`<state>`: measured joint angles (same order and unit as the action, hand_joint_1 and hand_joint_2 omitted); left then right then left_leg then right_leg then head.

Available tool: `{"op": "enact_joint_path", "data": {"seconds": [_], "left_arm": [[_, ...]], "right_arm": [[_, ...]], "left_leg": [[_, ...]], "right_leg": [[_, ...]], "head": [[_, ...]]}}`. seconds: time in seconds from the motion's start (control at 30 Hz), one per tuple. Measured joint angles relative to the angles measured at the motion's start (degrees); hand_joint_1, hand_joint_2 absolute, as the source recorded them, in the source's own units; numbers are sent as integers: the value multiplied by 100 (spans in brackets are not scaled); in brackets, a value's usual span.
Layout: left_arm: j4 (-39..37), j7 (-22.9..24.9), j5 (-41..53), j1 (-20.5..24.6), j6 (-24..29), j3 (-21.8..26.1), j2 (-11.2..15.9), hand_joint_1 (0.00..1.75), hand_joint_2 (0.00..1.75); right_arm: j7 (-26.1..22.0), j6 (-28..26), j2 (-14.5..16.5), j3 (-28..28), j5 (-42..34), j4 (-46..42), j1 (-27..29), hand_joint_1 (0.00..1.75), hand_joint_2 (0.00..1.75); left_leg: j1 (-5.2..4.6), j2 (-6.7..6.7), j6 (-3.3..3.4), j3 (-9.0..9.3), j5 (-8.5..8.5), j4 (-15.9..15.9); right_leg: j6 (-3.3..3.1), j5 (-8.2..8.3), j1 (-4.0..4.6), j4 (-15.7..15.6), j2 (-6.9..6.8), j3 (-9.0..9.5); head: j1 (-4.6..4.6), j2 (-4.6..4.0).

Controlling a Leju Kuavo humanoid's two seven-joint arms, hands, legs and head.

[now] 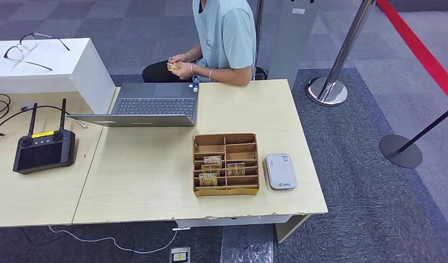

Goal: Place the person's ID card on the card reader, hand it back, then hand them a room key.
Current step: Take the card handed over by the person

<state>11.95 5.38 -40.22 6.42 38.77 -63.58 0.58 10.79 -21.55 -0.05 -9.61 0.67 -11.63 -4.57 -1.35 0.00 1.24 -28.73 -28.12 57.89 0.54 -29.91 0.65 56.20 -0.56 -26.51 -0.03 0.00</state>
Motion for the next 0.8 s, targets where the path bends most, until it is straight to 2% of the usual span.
{"op": "enact_joint_path", "data": {"seconds": [0.2, 0.37, 0.5, 0.67, 0.73, 0.8], "left_arm": [[1, -2, 80, 0, 0, -13, -19, 0, 175], [1, 4, 82, -1, 0, -34, -26, 0, 175], [1, 4, 45, -1, 0, -36, -28, 0, 175], [1, 4, 34, -2, 0, -38, -29, 0, 175], [1, 2, 9, -2, 0, -37, -31, 0, 175], [1, -1, -34, -3, 0, -36, -34, 0, 175]], "right_arm": [[146, -357, -71, -46, 58, 0, -1, 0, 175], [201, -1048, -321, -48, -279, -3, -3, 0, 175], [-254, -1695, -590, -7, -652, -8, -8, 0, 175], [-546, -1827, -850, 81, -747, -16, -24, 0, 175], [-833, -1832, -925, 178, -496, -24, -25, 0, 175], [-1380, -1841, -1003, 456, 218, -50, -25, 0, 175]], "left_leg": [[0, 0, 0, 0, 0, 1], [-2, 0, 0, -1, 0, 1], [-6, 0, 0, 0, 0, 2], [-6, -1, 1, 1, 0, 3], [-6, -1, 0, 1, 0, 3], [-5, -1, 0, 1, 0, 3]], "right_leg": [[0, 0, -1, 0, 0, 0], [0, 0, -2, 0, 0, 0], [1, 1, -5, 0, 0, 0], [1, 1, -5, 0, 0, 1], [0, 2, -5, 0, 0, 0], [-1, 3, -4, 0, 0, 0]], "head": [[-1, -1], [-1, 0], [-1, 0], [0, 0], [-2, 0], [-2, 0]]}}
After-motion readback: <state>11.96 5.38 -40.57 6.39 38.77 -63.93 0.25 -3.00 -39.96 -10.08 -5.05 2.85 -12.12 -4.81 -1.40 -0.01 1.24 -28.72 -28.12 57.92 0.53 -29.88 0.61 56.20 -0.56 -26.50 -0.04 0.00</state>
